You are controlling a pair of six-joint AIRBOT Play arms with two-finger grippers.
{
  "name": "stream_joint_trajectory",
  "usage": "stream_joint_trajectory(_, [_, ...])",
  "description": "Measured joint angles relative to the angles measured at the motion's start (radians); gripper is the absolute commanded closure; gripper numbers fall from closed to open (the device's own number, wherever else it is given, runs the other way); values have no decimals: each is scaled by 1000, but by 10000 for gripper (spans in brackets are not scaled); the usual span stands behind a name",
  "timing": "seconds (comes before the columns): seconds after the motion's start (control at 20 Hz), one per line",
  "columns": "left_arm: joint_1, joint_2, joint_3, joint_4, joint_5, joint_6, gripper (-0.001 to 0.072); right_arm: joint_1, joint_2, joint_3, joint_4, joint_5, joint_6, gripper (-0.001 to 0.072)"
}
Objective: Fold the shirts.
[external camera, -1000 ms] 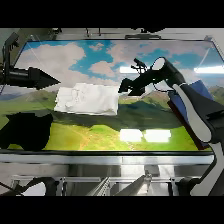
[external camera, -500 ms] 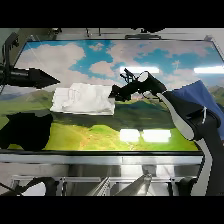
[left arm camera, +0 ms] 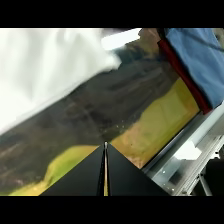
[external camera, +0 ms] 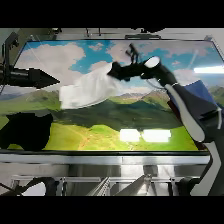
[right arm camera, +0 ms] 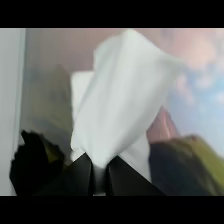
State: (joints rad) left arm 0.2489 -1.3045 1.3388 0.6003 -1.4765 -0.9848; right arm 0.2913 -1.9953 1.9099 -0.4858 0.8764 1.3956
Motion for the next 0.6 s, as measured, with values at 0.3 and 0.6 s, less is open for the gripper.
stream_joint_trajectory(0.3, [0, 0, 0, 0, -23, 0, 693, -277, 257, 41, -211, -35, 317, 696])
stream_joint_trajectory(0.6, [0, 0, 0, 1, -36, 1, 693, -579, 478, 46, -692, 336, 709, 697])
